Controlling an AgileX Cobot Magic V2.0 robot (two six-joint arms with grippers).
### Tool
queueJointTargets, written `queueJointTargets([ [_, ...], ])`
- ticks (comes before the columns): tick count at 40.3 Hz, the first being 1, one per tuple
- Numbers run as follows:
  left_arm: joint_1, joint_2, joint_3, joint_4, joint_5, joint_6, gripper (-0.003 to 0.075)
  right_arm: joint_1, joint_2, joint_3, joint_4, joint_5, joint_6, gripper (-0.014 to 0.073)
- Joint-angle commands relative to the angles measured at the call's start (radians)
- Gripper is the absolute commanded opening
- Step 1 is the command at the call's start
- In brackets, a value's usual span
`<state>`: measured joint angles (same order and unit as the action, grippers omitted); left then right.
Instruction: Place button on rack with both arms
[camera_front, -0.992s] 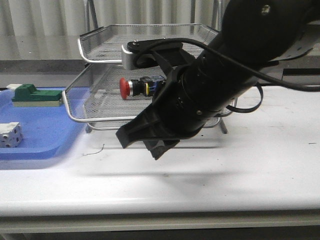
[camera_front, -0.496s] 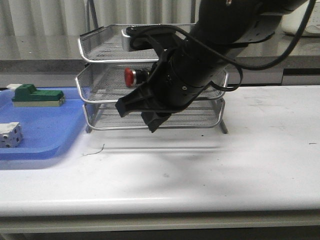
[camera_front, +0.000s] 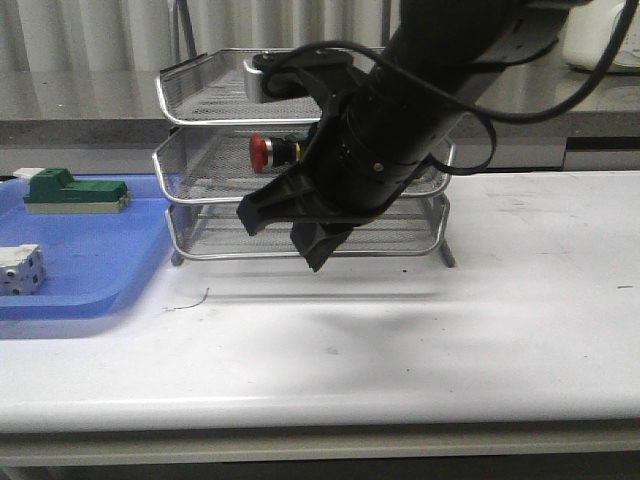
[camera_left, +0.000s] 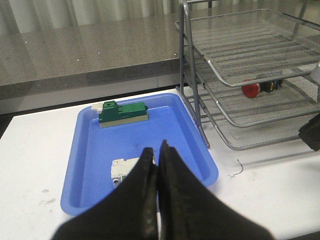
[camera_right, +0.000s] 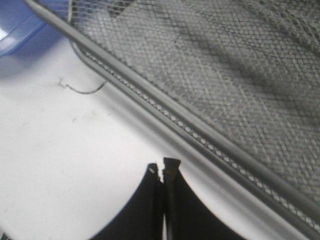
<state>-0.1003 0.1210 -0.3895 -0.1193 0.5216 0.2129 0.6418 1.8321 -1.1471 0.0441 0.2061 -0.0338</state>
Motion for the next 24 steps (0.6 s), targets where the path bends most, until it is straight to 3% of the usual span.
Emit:
queueJointTargets([
  [1, 0.002, 0.012, -0.027, -0.014, -0.084, -0.011, -0.0019, 0.007, -0.125, -0.035, -0.009, 0.050, -0.001, -0.0060],
  [13, 0.002, 0.012, -0.027, -0.014, -0.084, -0.011, -0.0019, -0.108, -0.354, -0.032, -0.010, 0.349, -0.001, -0.0060],
  [24, 0.002, 0.012, -0.027, -0.014, -0.084, -0.011, -0.0019, -0.348, -0.580, 0.081, -0.011, 0.380, -0.001, -0.0060],
])
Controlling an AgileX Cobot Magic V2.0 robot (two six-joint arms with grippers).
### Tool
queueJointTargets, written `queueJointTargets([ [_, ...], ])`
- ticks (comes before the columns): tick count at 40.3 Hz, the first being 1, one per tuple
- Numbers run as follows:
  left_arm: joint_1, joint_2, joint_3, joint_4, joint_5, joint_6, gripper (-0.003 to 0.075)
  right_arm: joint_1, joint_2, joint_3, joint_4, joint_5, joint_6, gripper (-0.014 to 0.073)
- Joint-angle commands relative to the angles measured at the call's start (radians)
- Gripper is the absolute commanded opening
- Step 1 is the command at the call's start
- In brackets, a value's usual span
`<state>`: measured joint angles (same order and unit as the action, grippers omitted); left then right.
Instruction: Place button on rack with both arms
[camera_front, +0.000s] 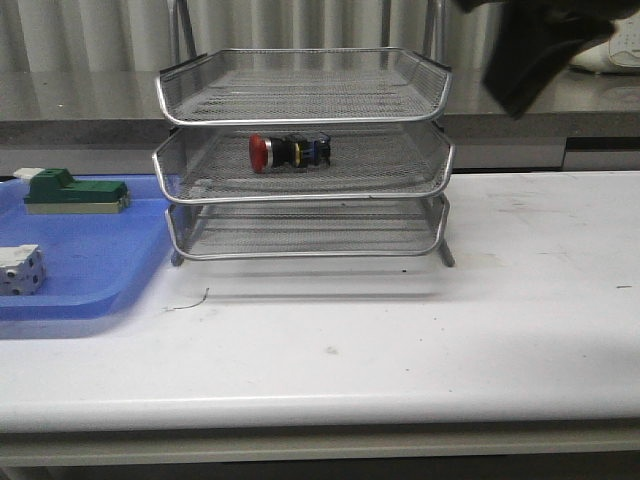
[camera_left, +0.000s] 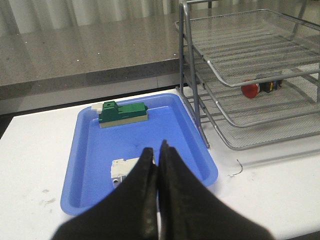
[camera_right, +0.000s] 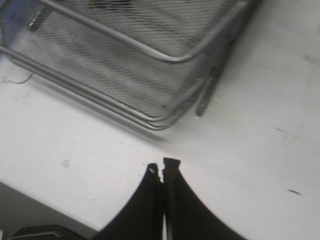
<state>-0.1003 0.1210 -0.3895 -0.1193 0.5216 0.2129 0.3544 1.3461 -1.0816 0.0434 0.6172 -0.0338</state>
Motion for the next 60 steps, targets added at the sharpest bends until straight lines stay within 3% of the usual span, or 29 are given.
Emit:
queueJointTargets([
  [1, 0.002, 0.012, -0.027, -0.014, -0.084, -0.011, -0.0019, -0.085, -0.122, 0.037, -0.010, -0.031, -0.001, -0.0060],
  [11, 0.002, 0.012, -0.027, -0.014, -0.084, -0.011, -0.0019, -0.208, -0.362, 0.245, -0.004, -0.032, 0.000, -0.0060],
  [28, 0.002, 0.012, -0.027, -0.014, -0.084, -0.011, -0.0019, -0.208, -0.808, 0.606, 0.035, -0.122, 0.000, -0.0060],
  [37, 0.002, 0.012, -0.027, -0.014, -0.084, -0.011, -0.0019, -0.208, -1.033, 0.699, 0.034, -0.198, 0.000, -0.0060],
  [60, 0.002, 0.012, -0.027, -0.014, -0.084, -0.011, -0.0019, -0.208, -1.088, 0.706, 0.034, -0.219, 0.000, -0.0060],
])
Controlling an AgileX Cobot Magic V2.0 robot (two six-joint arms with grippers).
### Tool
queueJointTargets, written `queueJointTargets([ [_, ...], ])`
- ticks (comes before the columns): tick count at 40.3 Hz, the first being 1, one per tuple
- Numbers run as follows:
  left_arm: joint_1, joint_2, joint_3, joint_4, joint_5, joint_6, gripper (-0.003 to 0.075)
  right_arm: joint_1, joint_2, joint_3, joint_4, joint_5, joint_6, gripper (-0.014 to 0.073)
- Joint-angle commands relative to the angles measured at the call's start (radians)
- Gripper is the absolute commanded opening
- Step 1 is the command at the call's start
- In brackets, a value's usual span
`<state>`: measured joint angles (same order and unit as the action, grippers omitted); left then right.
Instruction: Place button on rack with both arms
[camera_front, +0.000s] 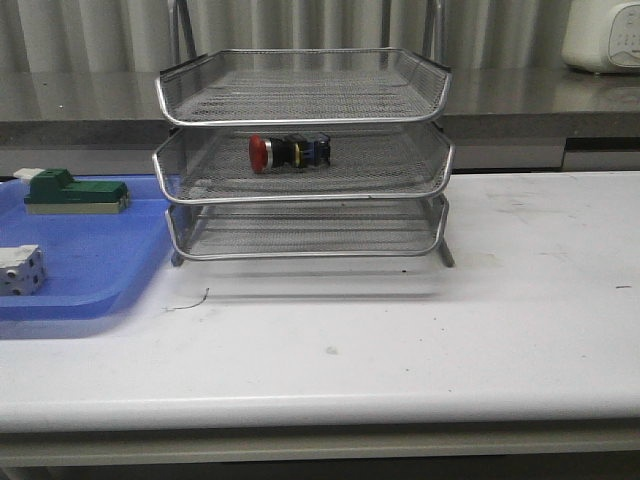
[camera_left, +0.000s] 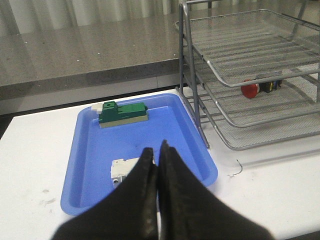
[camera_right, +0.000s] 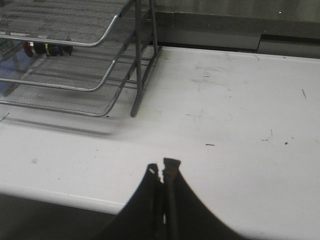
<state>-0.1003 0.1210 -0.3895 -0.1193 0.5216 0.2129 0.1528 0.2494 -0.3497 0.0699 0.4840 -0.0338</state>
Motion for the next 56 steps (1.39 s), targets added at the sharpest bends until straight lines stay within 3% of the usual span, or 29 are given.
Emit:
queueJointTargets([
  [1, 0.002, 0.012, -0.027, -0.014, -0.084, -0.011, -0.0019, -0.006, 0.009, -0.025, 0.007, -0.085, 0.000, -0.0060],
  [28, 0.002, 0.012, -0.023, -0.014, -0.091, -0.011, -0.0019, -0.006, 0.009, -0.025, 0.007, -0.085, 0.000, -0.0060],
  [39, 0.062, -0.147, 0.131, -0.003, -0.195, -0.011, -0.0019, -0.006, 0.009, -0.025, 0.007, -0.085, 0.000, -0.0060],
  [46, 0.069, -0.150, 0.241, -0.002, -0.256, -0.011, -0.0019, -0.006, 0.010, -0.025, 0.007, -0.083, 0.000, -0.0060],
  [56, 0.069, -0.150, 0.410, -0.002, -0.486, -0.011, -0.0019, -0.006, 0.010, -0.025, 0.007, -0.083, 0.000, -0.0060],
])
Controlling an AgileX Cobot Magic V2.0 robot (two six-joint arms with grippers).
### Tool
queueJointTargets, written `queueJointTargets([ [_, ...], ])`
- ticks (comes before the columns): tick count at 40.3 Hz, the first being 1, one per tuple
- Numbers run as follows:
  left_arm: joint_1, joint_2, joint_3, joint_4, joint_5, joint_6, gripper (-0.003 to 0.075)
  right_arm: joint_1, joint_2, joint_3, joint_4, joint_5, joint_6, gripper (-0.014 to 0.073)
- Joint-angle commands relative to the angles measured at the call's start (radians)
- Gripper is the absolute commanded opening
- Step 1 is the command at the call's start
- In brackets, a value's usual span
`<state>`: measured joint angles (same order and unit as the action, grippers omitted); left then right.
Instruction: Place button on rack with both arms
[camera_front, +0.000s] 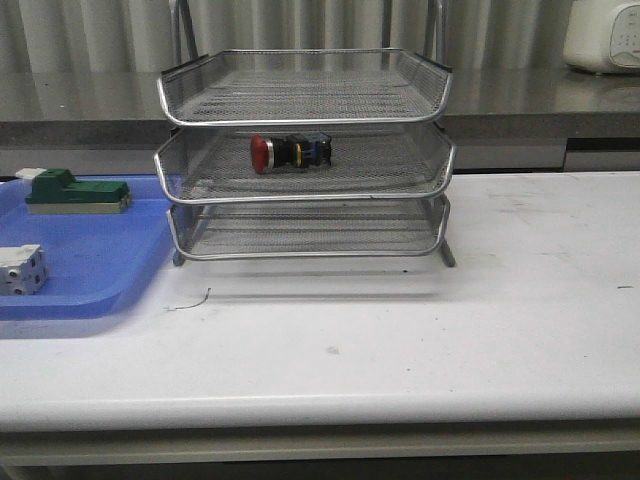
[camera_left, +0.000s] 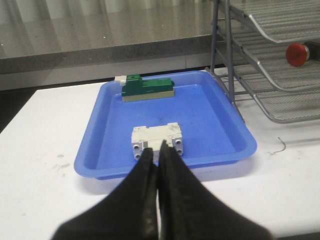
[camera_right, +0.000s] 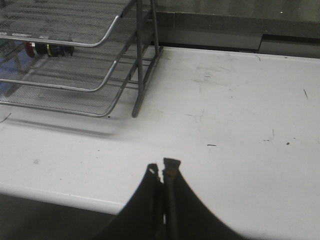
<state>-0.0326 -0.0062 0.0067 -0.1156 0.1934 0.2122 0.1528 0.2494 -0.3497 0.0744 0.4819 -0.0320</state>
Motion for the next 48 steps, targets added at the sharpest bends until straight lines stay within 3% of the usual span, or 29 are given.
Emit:
queueJointTargets([
  [1, 0.001, -0.023, 0.006, -0.006, -0.131, -0.010, -0.0019, -0.006, 0.010, -0.025, 0.003, -0.081, -0.002, -0.0060],
  [36, 0.001, -0.020, 0.009, -0.006, -0.133, -0.010, -0.0019, -0.006, 0.010, -0.025, -0.006, -0.085, -0.003, -0.0060],
  [41, 0.001, -0.020, 0.009, -0.006, -0.133, -0.010, -0.0019, -0.011, -0.003, 0.024, -0.062, -0.174, -0.007, -0.0060],
  [48, 0.001, -0.020, 0.009, -0.006, -0.133, -0.010, -0.0019, -0.079, -0.099, 0.190, -0.043, -0.345, -0.019, -0.0060],
])
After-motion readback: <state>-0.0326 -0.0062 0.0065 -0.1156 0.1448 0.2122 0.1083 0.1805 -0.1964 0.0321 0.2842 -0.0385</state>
